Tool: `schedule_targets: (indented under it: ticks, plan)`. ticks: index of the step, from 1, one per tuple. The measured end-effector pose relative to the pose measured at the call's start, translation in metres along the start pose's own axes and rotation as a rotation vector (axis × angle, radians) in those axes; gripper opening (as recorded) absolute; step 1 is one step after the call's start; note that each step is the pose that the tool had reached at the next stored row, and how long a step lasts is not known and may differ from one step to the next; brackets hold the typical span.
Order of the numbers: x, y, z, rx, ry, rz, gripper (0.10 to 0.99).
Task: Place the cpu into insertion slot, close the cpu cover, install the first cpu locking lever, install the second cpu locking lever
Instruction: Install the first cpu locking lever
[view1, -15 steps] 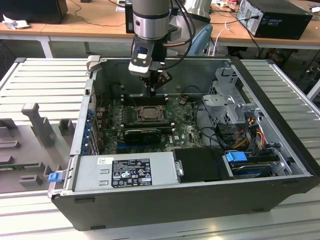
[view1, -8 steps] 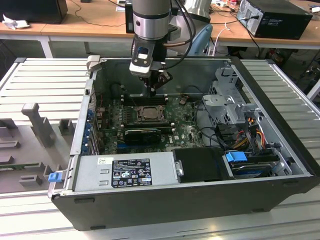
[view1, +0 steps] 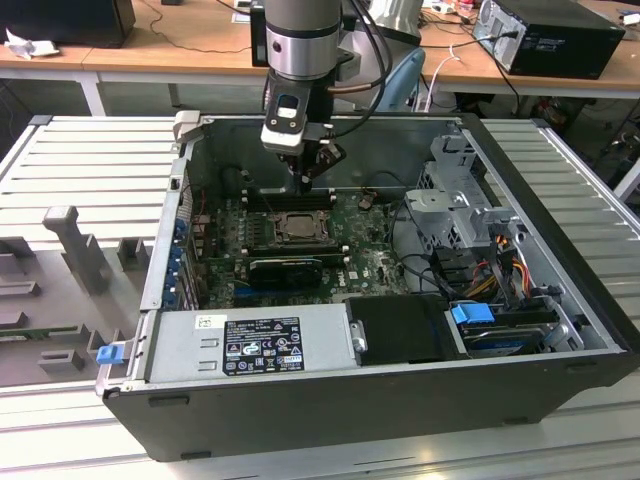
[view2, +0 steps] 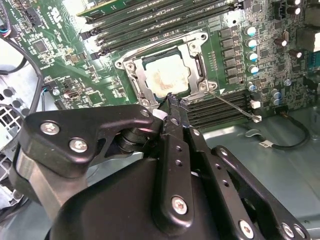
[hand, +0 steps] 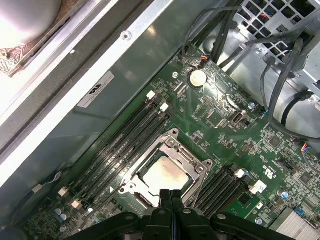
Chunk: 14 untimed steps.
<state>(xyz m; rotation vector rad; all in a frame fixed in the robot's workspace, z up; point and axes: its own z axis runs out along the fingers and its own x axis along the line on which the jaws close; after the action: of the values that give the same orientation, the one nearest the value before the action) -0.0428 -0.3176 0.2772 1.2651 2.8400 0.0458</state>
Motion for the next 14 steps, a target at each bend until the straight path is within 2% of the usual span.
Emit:
schedule_targets:
  ticks: [8,14]
  plan:
    - [0.0000,0.0000,0.0000,0.000,0.0011,-0.026,0.106]
    - [0.0000,0.0000,0.0000,-0.001,0.0029,-0.072,0.106]
